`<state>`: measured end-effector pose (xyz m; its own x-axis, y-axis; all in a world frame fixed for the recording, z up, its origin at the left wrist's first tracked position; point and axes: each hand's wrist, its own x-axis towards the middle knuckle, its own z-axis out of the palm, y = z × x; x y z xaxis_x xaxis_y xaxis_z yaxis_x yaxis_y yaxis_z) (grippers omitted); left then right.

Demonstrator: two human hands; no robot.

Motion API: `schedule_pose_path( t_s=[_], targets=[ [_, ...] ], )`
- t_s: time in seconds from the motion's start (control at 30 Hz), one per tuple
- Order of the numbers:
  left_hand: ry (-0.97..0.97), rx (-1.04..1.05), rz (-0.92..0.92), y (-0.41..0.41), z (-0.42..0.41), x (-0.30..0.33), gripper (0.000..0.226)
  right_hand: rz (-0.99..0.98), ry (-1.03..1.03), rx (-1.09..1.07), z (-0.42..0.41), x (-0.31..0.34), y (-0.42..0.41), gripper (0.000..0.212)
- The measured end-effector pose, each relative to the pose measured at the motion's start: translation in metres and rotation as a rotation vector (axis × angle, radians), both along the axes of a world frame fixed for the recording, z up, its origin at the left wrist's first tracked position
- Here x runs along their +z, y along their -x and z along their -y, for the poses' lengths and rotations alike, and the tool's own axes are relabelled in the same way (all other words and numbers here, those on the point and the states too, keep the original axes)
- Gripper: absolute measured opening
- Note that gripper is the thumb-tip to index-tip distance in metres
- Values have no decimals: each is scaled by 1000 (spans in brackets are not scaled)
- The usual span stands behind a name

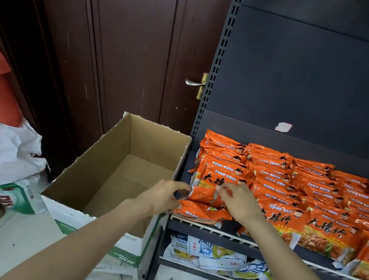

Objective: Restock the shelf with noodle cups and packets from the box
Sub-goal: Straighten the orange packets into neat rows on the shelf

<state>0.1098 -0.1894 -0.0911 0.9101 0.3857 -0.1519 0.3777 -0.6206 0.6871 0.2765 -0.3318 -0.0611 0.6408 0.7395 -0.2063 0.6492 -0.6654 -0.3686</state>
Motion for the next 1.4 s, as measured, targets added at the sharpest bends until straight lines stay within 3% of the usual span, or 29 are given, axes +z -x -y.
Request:
schedule_pose_path(
  t_s=[0.1, 0.33, 0.5, 0.77, 0.93, 1.07, 1.2, 1.4],
  targets=[
    [10, -32, -8, 1, -1, -1, 44, -47, 165, -149, -2, 1, 6, 76],
    [27, -53, -20, 9, -2, -5, 45, -199, 2, -128, -8, 13, 18, 40],
    [61, -39, -5, 16, 0, -9, 59, -156, -73, -79, -4, 8, 21, 38],
    [-3, -39, -55, 13, 12, 2, 63, 105, -186, 109, -5, 15, 21, 48],
    [-129, -44, -69, 4, 5, 2, 31, 157, -177, 113, -7, 8, 10, 42],
    [-154, -2, -59, 1, -2, -2, 16, 51, -147, 79, -9, 8, 9, 23],
    [-134, -29, -67, -2, -6, 0, 12, -28, -138, 17, -11, 7, 6, 40],
    [-85, 12, -11, -10, -6, 1, 17, 124, -140, 92, -15, 0, -1, 48]
  ],
)
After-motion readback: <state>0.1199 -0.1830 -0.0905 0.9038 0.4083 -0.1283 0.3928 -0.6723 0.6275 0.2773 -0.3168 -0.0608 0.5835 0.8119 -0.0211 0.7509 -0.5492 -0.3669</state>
